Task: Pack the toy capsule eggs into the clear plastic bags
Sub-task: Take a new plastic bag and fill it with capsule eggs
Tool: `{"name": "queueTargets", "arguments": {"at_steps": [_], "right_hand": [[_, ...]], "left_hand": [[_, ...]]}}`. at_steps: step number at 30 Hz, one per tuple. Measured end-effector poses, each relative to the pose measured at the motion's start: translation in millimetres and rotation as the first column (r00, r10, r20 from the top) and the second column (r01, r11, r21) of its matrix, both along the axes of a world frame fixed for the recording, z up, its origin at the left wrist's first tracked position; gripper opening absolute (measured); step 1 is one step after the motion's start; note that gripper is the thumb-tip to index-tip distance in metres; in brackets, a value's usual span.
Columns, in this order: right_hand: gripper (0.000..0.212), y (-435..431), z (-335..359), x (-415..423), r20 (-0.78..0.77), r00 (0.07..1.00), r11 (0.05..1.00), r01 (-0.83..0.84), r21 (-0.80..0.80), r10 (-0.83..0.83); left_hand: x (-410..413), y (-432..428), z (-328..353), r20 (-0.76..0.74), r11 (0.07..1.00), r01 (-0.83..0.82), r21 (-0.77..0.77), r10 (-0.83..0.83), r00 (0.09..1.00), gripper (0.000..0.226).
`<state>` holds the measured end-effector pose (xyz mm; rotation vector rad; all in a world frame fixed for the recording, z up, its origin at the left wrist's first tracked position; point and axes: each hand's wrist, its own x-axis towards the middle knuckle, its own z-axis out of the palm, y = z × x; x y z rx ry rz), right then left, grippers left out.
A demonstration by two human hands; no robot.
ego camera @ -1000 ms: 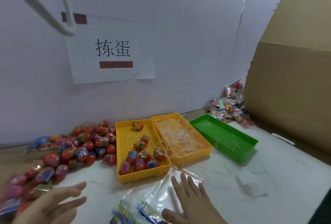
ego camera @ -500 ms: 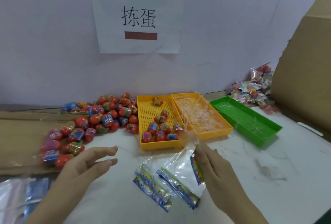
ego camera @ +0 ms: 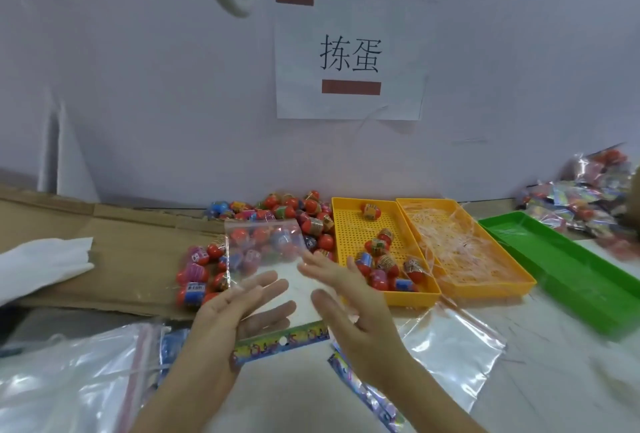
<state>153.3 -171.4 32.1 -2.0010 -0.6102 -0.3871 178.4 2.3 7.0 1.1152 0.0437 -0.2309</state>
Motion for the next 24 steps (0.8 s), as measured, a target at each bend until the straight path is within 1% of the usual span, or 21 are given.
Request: {"name": "queueTargets", "arguments": {"at_steps": [1,2,3,4,5,6,7,9,10,11,12,13,14,15,16,17,18,20,22,23,24], "right_hand": [[0.038,-2.9,0.1,17.1,-0.002,0.99,0.99,0.141,0.008,-0.141],[0.039,-7.1,0.9,34.5,0.028,0.957,0.954,0.29,-0.074,-0.288],[0.038,-10.3,5.3,53.5,0.041,0.913,0.866,0.4,-0.301,-0.407],[0.042,-13.0,6.2,69.4,0.048,0.882,0.722,0.413,-0.555,-0.468],[0.046,-14.7,2.7,82.8,0.046,0.869,0.57,0.362,-0.738,-0.492],[0.047,-14.7,-2.9,91.5,0.069,0.865,0.454,0.327,-0.829,-0.496],[0.045,-13.3,-8.6,96.7,0.089,0.869,0.385,0.304,-0.871,-0.486],[0.037,-5.8,-12.3,101.9,0.189,0.877,0.265,0.329,-0.906,-0.441],[0.031,-2.1,-11.2,101.9,0.238,0.879,0.226,0.352,-0.908,-0.413],[0.026,0.0,-10.2,102.6,0.27,0.872,0.216,0.38,-0.899,-0.408],[0.024,-0.3,-10.1,102.9,0.273,0.861,0.254,0.405,-0.878,-0.429],[0.024,-1.9,-10.3,103.1,0.243,0.857,0.36,0.426,-0.83,-0.455],[0.024,-3.1,-9.3,100.5,0.168,0.861,0.556,0.447,-0.701,-0.48],[0.022,-2.4,-5.1,94.3,0.048,0.868,0.752,0.455,-0.477,-0.495],[0.023,-1.1,-0.9,85.7,-0.092,0.882,0.874,0.437,-0.215,-0.463],[0.027,-0.2,2.8,75.7,-0.184,0.888,0.904,0.428,-0.007,-0.422],[0.032,-1.9,3.9,67.0,-0.251,0.879,0.89,0.442,0.11,-0.405],[0.034,-6.6,3.1,48.6,-0.434,0.851,0.892,0.409,0.193,-0.297],[0.024,-9.1,1.3,34.7,-0.63,0.773,0.918,0.3,0.259,-0.076],[0.03,-9.4,1.5,29.6,-0.695,0.719,0.926,0.251,0.28,0.015],[0.04,-9.7,0.5,26.2,-0.716,0.694,0.93,0.211,0.3,0.073]], "left_hand": [[2.4,1.5,-0.6,0.0,0.999,-0.038,-0.017,0.038,0.999,0.021],[1.3,1.9,3.0,-0.013,0.997,-0.079,-0.013,0.079,0.997,0.02],[0.7,1.6,5.3,-0.013,0.995,-0.1,-0.019,0.1,0.995,0.02],[-0.5,1.0,7.2,-0.013,0.994,-0.11,-0.008,0.11,0.994,0.021],[-0.6,0.3,6.6,-0.001,0.995,-0.104,-0.001,0.104,0.995,0.022],[-1.7,0.2,8.3,0.014,0.995,-0.095,0.011,0.095,0.995,0.024],[-1.5,0.7,9.0,0.024,0.995,-0.095,0.015,0.095,0.995,0.025],[-0.1,2.7,9.3,0.036,0.995,-0.096,0.03,0.095,0.995,0.024],[0.3,3.8,9.0,0.039,0.994,-0.096,0.043,0.095,0.995,0.023],[0.8,4.9,7.9,0.042,0.994,-0.099,0.051,0.097,0.994,0.023],[0.9,5.5,7.5,0.043,0.993,-0.103,0.062,0.1,0.994,0.023],[0.6,6.2,8.1,0.046,0.992,-0.109,0.07,0.106,0.993,0.023],[-0.3,6.9,9.1,0.05,0.991,-0.111,0.079,0.107,0.993,0.023],[-1.1,6.8,10.7,0.059,0.99,-0.112,0.088,0.107,0.993,0.024],[-1.7,6.8,12.1,0.072,0.988,-0.116,0.101,0.109,0.991,0.024],[-2.6,6.4,13.5,0.087,0.986,-0.123,0.109,0.114,0.99,0.024],[-2.8,6.2,14.5,0.102,0.985,-0.132,0.115,0.12,0.988,0.025],[-3.7,5.9,17.0,0.118,0.983,-0.136,0.12,0.122,0.986,0.025],[-4.4,7.1,19.5,0.118,0.991,-0.084,0.105,0.071,0.991,0.026],[-5.3,7.6,21.2,0.106,0.995,-0.028,0.091,0.018,0.994,0.025],[-6.0,7.7,23.4,0.094,0.994,0.045,0.098,-0.054,0.994,0.025]]}}
